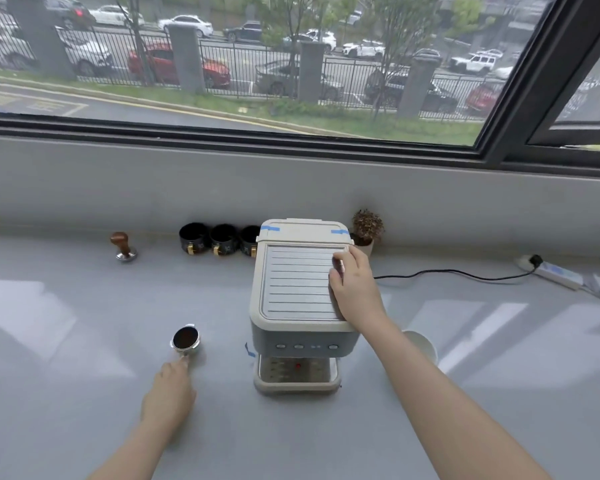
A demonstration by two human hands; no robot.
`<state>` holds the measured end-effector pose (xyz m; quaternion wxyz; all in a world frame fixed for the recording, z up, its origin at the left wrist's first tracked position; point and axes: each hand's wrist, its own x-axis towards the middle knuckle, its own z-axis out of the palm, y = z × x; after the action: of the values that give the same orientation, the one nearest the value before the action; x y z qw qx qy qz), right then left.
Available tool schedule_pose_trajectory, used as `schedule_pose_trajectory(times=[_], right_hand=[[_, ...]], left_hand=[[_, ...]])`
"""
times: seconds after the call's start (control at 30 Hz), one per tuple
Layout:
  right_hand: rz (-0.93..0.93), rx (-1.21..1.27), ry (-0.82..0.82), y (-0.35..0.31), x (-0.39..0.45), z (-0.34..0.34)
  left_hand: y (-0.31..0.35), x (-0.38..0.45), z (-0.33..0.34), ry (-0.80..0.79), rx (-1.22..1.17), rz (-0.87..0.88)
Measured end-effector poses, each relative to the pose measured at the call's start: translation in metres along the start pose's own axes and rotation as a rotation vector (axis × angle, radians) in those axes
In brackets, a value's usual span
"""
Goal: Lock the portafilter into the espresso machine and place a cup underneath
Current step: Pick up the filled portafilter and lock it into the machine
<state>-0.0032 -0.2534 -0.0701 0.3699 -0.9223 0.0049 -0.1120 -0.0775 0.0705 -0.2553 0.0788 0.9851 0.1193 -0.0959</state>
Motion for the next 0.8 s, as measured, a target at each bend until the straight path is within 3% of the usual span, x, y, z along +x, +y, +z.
schedule_pose_trajectory(times=[0.33, 0.53, 0.67, 0.8], right_hand=[[0.022, -0.003, -0.017, 0.004, 0.002, -0.001], [0.03, -0.033, -0.023, 0.005, 0.004, 0.001], [0.036, -0.05, -0.045, 0.004, 0.004, 0.002], [0.05, -0.132, -0.136, 0.001, 0.004, 0.0]], left_hand=[[0.003, -0.002, 0.009, -0.172, -0.335, -0.234], [-0.004, -0.013, 0.007, -0.143, -0.529, -0.342], [-0.011, -0.018, 0.007, -0.17, -0.795, -0.448], [-0.008, -0.033, -0.003, -0.141, -0.75, -0.369]])
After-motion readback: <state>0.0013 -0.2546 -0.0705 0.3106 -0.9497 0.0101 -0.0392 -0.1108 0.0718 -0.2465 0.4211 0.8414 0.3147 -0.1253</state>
